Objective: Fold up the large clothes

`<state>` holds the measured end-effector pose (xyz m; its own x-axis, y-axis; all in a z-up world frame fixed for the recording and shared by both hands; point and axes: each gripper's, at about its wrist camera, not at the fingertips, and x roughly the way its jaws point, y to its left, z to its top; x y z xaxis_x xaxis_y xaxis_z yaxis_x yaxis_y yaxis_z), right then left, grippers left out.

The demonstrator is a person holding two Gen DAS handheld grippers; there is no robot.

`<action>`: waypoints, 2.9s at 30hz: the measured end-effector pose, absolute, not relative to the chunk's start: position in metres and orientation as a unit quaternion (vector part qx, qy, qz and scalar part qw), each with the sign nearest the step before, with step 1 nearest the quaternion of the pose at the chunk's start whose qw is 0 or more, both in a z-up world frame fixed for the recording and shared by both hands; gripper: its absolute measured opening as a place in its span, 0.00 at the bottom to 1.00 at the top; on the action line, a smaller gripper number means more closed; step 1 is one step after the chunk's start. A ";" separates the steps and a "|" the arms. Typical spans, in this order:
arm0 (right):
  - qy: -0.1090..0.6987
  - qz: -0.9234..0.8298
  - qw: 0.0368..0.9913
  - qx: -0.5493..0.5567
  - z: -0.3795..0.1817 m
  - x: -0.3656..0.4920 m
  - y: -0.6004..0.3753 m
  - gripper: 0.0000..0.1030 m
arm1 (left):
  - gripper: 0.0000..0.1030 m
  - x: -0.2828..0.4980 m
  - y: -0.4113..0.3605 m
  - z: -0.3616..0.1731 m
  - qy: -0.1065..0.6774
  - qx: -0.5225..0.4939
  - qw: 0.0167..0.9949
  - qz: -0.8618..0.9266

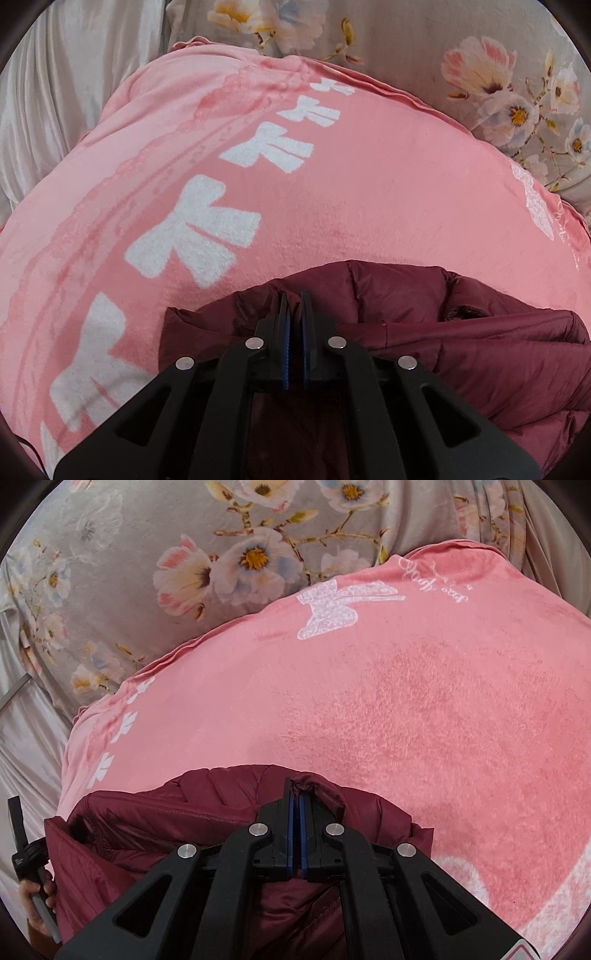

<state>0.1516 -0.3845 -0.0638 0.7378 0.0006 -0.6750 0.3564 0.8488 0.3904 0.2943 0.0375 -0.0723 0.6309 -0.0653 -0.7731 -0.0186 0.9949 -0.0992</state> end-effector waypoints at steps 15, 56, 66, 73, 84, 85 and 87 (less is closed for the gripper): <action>0.305 -0.087 0.914 0.252 -0.034 0.125 -0.385 0.28 | 0.18 0.296 0.042 -0.070 0.409 -0.063 0.910 -0.029; 0.359 -0.153 0.894 0.218 -0.063 0.121 -0.386 0.04 | 0.05 0.293 0.065 -0.070 0.423 -0.108 0.899 -0.033; 0.392 -0.159 0.886 0.188 -0.077 0.129 -0.377 0.04 | 0.05 0.293 0.052 -0.090 0.421 -0.072 0.904 -0.013; 0.384 -0.165 0.887 0.196 -0.063 0.123 -0.382 0.10 | 0.08 0.293 0.049 -0.091 0.419 -0.059 0.906 -0.003; 0.308 -0.042 0.941 0.135 0.020 0.126 -0.264 0.08 | 0.09 0.245 -0.015 0.011 0.360 -0.063 0.923 -0.119; 0.315 -0.029 0.940 0.128 0.017 0.136 -0.249 0.07 | 0.09 0.245 -0.036 0.012 0.371 -0.062 0.915 -0.147; 0.328 -0.014 0.937 0.119 0.008 0.152 -0.228 0.06 | 0.09 0.249 -0.063 0.008 0.387 -0.059 0.903 -0.176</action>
<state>0.1522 -0.2277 0.0082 0.7848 0.0512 -0.6176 0.1054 0.9710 0.2144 0.2486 -0.0625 0.0078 0.6379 -0.3631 -0.6791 0.2722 0.9313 -0.2421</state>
